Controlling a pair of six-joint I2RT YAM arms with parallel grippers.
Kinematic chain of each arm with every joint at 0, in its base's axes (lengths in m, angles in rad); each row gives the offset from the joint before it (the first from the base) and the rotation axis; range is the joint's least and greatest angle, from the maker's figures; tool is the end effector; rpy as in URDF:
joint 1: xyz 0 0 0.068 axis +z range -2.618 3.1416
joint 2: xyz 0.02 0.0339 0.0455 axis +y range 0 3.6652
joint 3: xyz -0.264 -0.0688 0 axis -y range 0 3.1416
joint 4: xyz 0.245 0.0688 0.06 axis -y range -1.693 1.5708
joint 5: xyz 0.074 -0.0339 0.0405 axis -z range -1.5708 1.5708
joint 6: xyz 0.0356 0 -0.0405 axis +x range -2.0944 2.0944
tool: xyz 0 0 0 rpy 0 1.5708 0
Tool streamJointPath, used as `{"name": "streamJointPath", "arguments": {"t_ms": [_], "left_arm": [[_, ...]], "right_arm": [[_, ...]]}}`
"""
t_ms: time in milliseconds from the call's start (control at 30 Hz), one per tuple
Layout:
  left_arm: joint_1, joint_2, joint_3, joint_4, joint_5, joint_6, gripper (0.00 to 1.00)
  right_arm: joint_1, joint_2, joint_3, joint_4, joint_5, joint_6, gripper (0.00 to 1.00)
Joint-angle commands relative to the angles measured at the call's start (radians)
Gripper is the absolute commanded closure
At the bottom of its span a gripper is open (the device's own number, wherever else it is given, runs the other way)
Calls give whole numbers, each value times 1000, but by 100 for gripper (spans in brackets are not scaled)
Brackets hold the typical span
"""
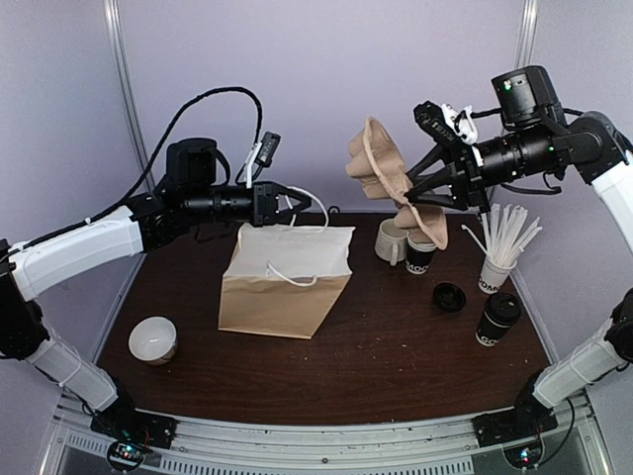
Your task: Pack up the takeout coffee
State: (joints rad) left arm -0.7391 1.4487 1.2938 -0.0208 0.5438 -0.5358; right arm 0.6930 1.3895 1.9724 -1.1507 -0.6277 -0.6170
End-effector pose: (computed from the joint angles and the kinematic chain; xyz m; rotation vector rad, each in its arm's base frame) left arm 0.2404 -0.2440 0.3788 0.6311 1.8353 -1.3661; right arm 0.1640 0.1634 0.5028 -1.5496 1.4140 0.7129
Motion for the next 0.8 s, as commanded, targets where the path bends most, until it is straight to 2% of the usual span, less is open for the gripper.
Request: {"name": "streamJointPath", "arguments": {"t_ms": [0, 167, 367, 767], "left_arm": [[-34, 34, 85, 82, 39, -49, 100], [-87, 53, 171, 47, 21, -30, 100], [-119, 66, 219, 43, 16, -19, 100], [-120, 161, 128, 135, 56, -23, 100]], "right_arm": [[65, 50, 50, -37, -83, 9, 72], [139, 100, 139, -65, -81, -3, 72], [173, 121, 215, -96, -102, -4, 72], [175, 99, 62, -85, -38, -77, 72]]}}
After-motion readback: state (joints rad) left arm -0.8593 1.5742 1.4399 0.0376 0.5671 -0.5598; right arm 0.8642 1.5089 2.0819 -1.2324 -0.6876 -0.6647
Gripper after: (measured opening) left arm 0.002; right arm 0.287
